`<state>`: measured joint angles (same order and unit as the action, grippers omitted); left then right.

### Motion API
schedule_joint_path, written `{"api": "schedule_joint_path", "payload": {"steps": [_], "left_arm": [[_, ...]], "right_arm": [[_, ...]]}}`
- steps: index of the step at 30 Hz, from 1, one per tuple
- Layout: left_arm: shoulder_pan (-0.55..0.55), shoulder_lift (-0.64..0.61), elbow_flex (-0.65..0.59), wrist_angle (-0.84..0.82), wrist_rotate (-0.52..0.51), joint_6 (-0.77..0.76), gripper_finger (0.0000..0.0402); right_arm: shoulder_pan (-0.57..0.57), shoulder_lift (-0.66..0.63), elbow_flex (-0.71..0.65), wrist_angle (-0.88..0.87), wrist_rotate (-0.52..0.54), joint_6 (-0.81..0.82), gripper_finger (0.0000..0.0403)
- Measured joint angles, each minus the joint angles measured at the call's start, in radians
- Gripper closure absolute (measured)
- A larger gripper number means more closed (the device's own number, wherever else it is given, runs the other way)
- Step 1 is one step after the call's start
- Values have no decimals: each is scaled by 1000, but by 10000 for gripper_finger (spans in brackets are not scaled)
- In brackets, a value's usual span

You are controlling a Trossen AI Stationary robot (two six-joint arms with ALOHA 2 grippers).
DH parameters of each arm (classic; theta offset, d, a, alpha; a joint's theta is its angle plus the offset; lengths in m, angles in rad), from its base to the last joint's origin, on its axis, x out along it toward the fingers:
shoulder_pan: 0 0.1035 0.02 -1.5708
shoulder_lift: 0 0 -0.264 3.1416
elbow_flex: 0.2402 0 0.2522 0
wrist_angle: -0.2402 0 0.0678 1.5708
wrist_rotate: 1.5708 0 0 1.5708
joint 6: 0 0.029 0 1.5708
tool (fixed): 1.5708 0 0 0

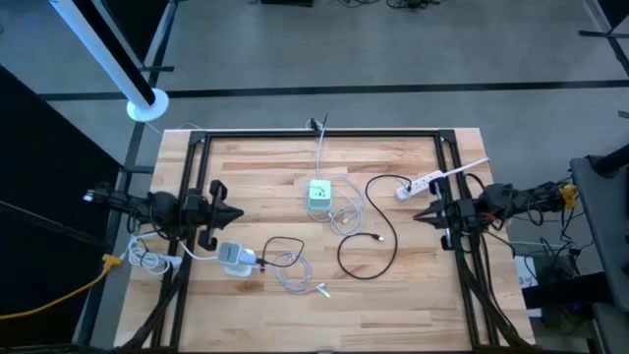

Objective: Insert USB
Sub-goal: Return to Home Position

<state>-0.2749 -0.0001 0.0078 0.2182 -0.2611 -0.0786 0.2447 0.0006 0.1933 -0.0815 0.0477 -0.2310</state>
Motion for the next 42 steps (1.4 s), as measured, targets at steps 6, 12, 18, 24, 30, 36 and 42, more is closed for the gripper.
{"api": "schedule_joint_path", "payload": {"steps": [6,12,18,24,30,36,42], "left_arm": [[43,1,0,38,-31,60,401],[233,1,0,36,134,0,401],[412,16,0,12,257,-45,402],[433,1,0,-44,284,-47,402],[415,2,0,-94,220,-74,402],[406,6,0,-126,207,-86,402],[407,42,0,-199,224,-12,402]], "right_arm": [[-46,0,-32,23,-62,18,403],[-160,3,-70,79,-154,63,403],[-246,14,-167,167,-160,141,403],[-217,9,-184,155,-83,205,403],[-70,1,-184,214,157,129,403],[49,14,-184,135,220,117,403],[50,17,-184,174,147,66,403]]}}
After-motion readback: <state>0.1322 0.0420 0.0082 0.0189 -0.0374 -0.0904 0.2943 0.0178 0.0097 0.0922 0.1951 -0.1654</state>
